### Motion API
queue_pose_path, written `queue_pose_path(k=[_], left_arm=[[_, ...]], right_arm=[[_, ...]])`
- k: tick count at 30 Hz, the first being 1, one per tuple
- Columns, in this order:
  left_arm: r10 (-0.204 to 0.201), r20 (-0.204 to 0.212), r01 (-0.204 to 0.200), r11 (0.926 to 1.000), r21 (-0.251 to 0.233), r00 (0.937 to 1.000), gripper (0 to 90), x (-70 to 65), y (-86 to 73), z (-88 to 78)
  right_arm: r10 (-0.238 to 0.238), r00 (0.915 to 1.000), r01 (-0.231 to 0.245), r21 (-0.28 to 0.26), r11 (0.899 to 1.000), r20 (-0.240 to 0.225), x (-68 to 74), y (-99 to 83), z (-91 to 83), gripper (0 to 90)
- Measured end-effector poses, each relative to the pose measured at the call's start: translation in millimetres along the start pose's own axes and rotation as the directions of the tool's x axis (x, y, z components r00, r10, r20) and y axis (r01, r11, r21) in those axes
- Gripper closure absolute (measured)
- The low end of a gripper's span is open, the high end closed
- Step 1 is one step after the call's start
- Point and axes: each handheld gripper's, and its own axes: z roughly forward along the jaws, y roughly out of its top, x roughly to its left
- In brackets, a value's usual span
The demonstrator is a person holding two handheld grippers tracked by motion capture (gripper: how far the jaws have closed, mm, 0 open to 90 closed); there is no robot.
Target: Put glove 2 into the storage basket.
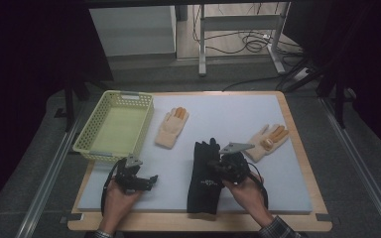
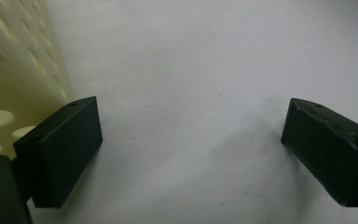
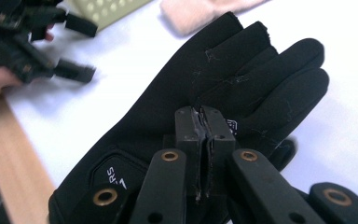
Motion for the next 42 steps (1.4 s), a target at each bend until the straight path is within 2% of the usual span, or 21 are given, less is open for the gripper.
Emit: queue_pose_path(k=[4, 10, 14, 16, 19, 22, 25, 28, 31, 35, 38, 39, 42], left_arm=[[0.000, 0.000, 0.000, 1.0000, 0.001, 1.0000, 4.9, 0.0, 0.0, -0.1], [0.000, 0.000, 0.000, 1.0000, 0.001, 1.0000, 4.9, 0.0, 0.0, -0.1], [0.000, -0.001, 0.000, 1.0000, 0.001, 1.0000, 4.9, -0.1, 0.0, -0.1], [0.000, -0.001, 0.000, 1.0000, 0.001, 1.0000, 4.9, 0.0, 0.0, -0.1], [0.000, -0.001, 0.000, 1.0000, 0.001, 1.0000, 4.9, 0.0, 0.1, -0.1], [0.000, -0.001, 0.000, 1.0000, 0.002, 1.0000, 4.9, 0.0, 0.1, -0.1], [0.000, -0.001, 0.000, 1.0000, 0.001, 1.0000, 4.9, 0.0, 0.1, -0.1], [-0.001, -0.001, 0.001, 1.0000, 0.001, 1.0000, 4.9, 0.0, 0.1, -0.1], [0.000, -0.001, 0.000, 1.0000, 0.002, 1.0000, 4.9, 0.0, 0.1, -0.1], [0.000, -0.001, 0.000, 1.0000, 0.001, 1.0000, 4.9, 0.0, 0.0, -0.1], [-0.001, -0.001, 0.001, 1.0000, 0.001, 1.0000, 4.9, -0.1, 0.0, -0.1], [0.000, -0.001, 0.000, 1.0000, 0.001, 1.0000, 4.9, -0.1, 0.0, -0.1], [-0.001, -0.001, 0.001, 1.0000, 0.001, 1.0000, 4.9, 0.0, 0.0, -0.1]], right_arm=[[0.018, 0.9997, -0.018, 0.019, 1.000, 0.014, 14.3, -14.6, -2.1, 85.6], [0.031, 0.9983, -0.033, 0.044, 0.998, 0.049, 23.4, -29.7, 6.6, 85.3], [0.013, 0.9989, -0.016, 0.064, 0.998, 0.044, 22.9, -40.6, 20.4, 81.8], [-0.012, 0.9995, 0.010, 0.071, 0.997, 0.028, 20.6, -42.5, 23.5, 74.1], [-0.040, 0.9989, 0.039, 0.042, 0.998, 0.026, 16.1, -37.2, 16.4, 63.0], [-0.061, 0.9974, 0.060, 0.020, 0.998, 0.038, 6.5, -32.3, 5.1, 61.1], [-0.072, 0.9969, 0.072, 0.012, 0.997, 0.033, -5.1, -35.1, -3.5, 65.6], [-0.078, 0.9964, 0.077, 0.025, 0.997, 0.034, -15.9, -46.6, -8.8, 77.9], [-0.069, 0.9976, 0.069, 0.047, 0.997, -0.003, -23.6, -63.3, -9.4, 87.7], [-0.069, 0.9948, 0.074, 0.057, 0.996, -0.075, -23.7, -81.2, -7.8, 88.4], [-0.079, 0.9920, 0.085, 0.067, 0.994, -0.099, -20.0, -88.1, -3.5, 88.4], [-0.077, 0.9906, 0.083, 0.051, 0.995, -0.113, -19.0, -89.3, -2.4, 88.4], [-0.085, 0.9894, 0.090, 0.044, 0.995, -0.118, -15.6, -88.5, 0.8, 88.4]])
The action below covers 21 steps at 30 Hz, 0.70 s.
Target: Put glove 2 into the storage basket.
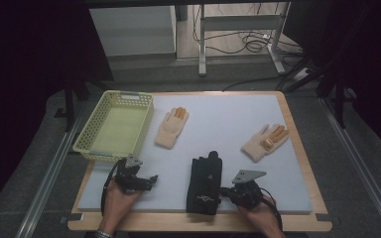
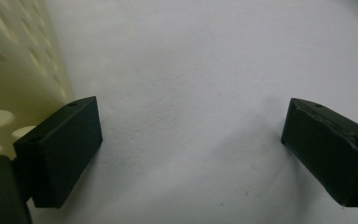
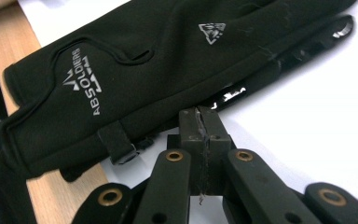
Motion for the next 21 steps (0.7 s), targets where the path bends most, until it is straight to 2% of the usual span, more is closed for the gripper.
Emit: queue_pose_path(k=[3, 9, 19, 21], left_arm=[[0.000, 0.000, 0.000, 1.0000, 0.000, 1.0000, 4.9, 0.0, 0.0, 0.0], [0.000, 0.000, 0.000, 1.0000, 0.001, 1.0000, 4.9, 0.1, 0.1, -0.1], [0.000, 0.006, 0.000, 1.0000, 0.001, 1.0000, 5.1, 0.8, -0.1, -0.8], [0.013, 0.012, -0.013, 0.9999, 0.003, 0.9998, 5.5, 2.2, -0.8, -2.1]], right_arm=[[-0.005, 0.9998, 0.005, -0.003, 1.000, -0.021, 4.9, 2.9, 5.8, 88.4], [-0.027, 0.9994, 0.027, -0.007, 1.000, -0.022, 12.9, 10.0, 17.1, 88.4], [-0.028, 0.9995, 0.027, -0.033, 0.999, -0.014, 18.1, 22.7, 36.6, 88.4], [-0.028, 0.9996, 0.028, -0.038, 0.999, -0.010, 18.5, 26.1, 41.3, 88.3]])
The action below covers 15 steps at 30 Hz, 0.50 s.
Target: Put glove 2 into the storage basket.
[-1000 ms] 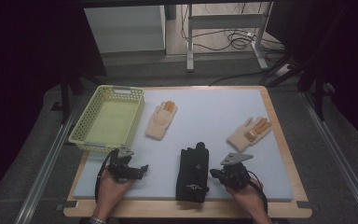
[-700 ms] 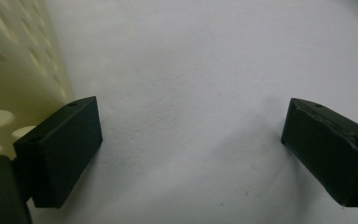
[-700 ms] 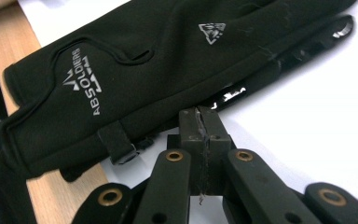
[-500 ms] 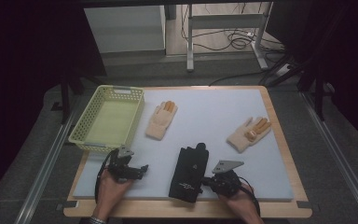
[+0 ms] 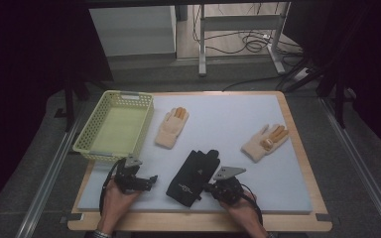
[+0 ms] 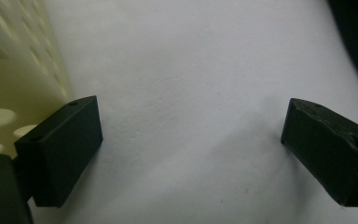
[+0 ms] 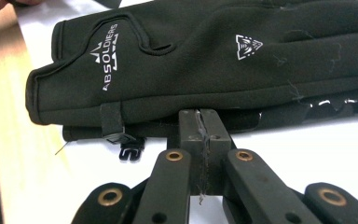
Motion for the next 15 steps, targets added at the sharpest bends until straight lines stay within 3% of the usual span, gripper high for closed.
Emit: queue_pose_path(k=[5, 7, 15], left_arm=[[0.028, 0.018, -0.028, 0.9996, 0.001, 0.9994, 6.7, 3.4, -3.6, -3.7], [0.039, 0.025, -0.039, 0.9992, 0.004, 0.9990, 6.6, 4.8, -4.6, -4.9], [0.042, 0.030, -0.042, 0.9991, 0.004, 0.9987, 6.3, 5.4, -5.1, -4.8]], right_arm=[[0.000, 0.9997, 0.000, 0.004, 1.000, 0.022, 1.1, 8.7, 9.6, 88.4], [-0.026, 0.9985, 0.026, 0.012, 1.000, 0.047, 3.4, 13.3, 13.7, 88.3], [-0.049, 0.9962, 0.048, 0.015, 0.999, 0.072, 2.5, 27.8, 30.6, 88.3]])
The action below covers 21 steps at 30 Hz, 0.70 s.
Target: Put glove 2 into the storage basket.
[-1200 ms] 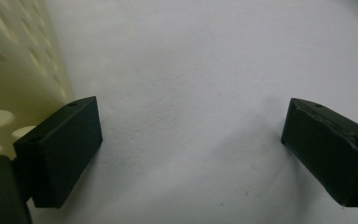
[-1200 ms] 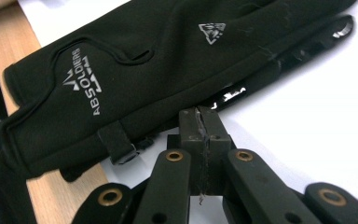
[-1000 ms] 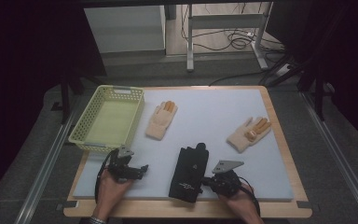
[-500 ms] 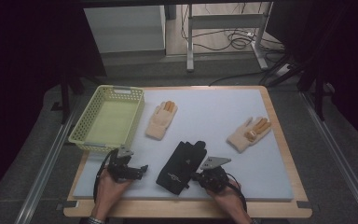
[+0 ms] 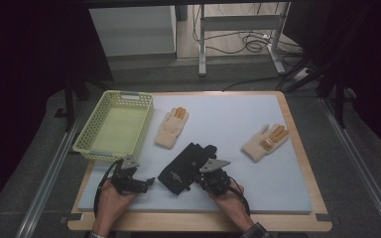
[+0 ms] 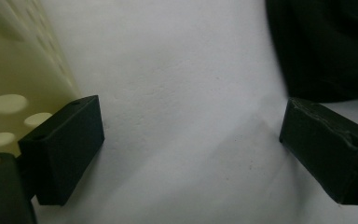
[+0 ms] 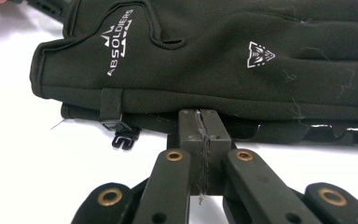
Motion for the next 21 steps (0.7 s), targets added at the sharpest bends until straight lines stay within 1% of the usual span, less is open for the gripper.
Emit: queue_pose_path(k=[3, 5, 7, 9, 10, 12, 14, 15, 18, 20, 21], left_arm=[[-0.001, 0.000, 0.001, 1.0000, 0.000, 1.0000, 6.2, -0.1, 0.0, 0.1], [0.000, -0.002, 0.000, 1.0000, 0.001, 1.0000, 6.2, -0.2, 0.1, 0.1], [0.001, -0.002, -0.001, 1.0000, 0.003, 1.0000, 6.2, -0.3, 0.2, 0.1], [0.001, -0.002, -0.001, 1.0000, 0.003, 1.0000, 6.2, -0.4, 0.2, 0.1], [0.001, -0.003, -0.001, 1.0000, 0.003, 1.0000, 6.2, -0.4, 0.2, 0.1], [0.001, -0.002, 0.000, 1.0000, 0.003, 1.0000, 6.2, -0.3, 0.2, 0.2], [0.000, -0.002, 0.000, 1.0000, 0.002, 1.0000, 6.1, -0.3, 0.1, 0.3], [0.000, -0.001, 0.000, 1.0000, 0.002, 1.0000, 6.1, -0.3, 0.1, 0.3], [-0.001, 0.000, 0.001, 1.0000, 0.000, 1.0000, 6.1, -0.2, 0.0, 0.4], [-0.001, 0.000, 0.001, 1.0000, -0.002, 1.0000, 6.0, -0.2, -0.1, 0.5], [-0.001, 0.000, 0.001, 1.0000, -0.003, 1.0000, 6.0, -0.2, -0.1, 0.5]], right_arm=[[-0.008, 0.9999, 0.008, 0.000, 1.000, 0.008, -0.4, 4.8, 5.8, 88.3], [-0.005, 1.0000, 0.005, 0.001, 1.000, 0.007, -1.0, 6.3, 7.5, 88.2], [0.005, 1.0000, -0.005, -0.001, 1.000, -0.004, -2.2, 6.1, 7.2, 87.5], [0.012, 0.9996, -0.012, 0.008, 1.000, -0.027, -5.0, 6.0, 5.2, 86.0], [0.007, 0.9992, -0.007, 0.013, 1.000, -0.039, -6.5, 5.7, 3.8, 84.8], [-0.004, 0.9997, 0.004, 0.015, 1.000, -0.024, -7.7, 4.9, -1.0, 82.9], [-0.003, 0.9999, 0.003, 0.003, 1.000, -0.012, -11.9, 3.6, -9.5, 79.1], [-0.003, 1.0000, 0.003, -0.004, 1.000, 0.009, -16.4, 2.5, -16.8, 75.4], [-0.008, 0.9987, 0.008, -0.007, 1.000, 0.050, -25.6, -0.7, -29.3, 65.8], [0.010, 0.9967, -0.009, -0.016, 1.000, 0.081, -35.8, -4.8, -39.7, 56.9], [0.015, 0.9962, -0.014, -0.016, 1.000, 0.085, -39.4, -6.4, -42.7, 52.8]])
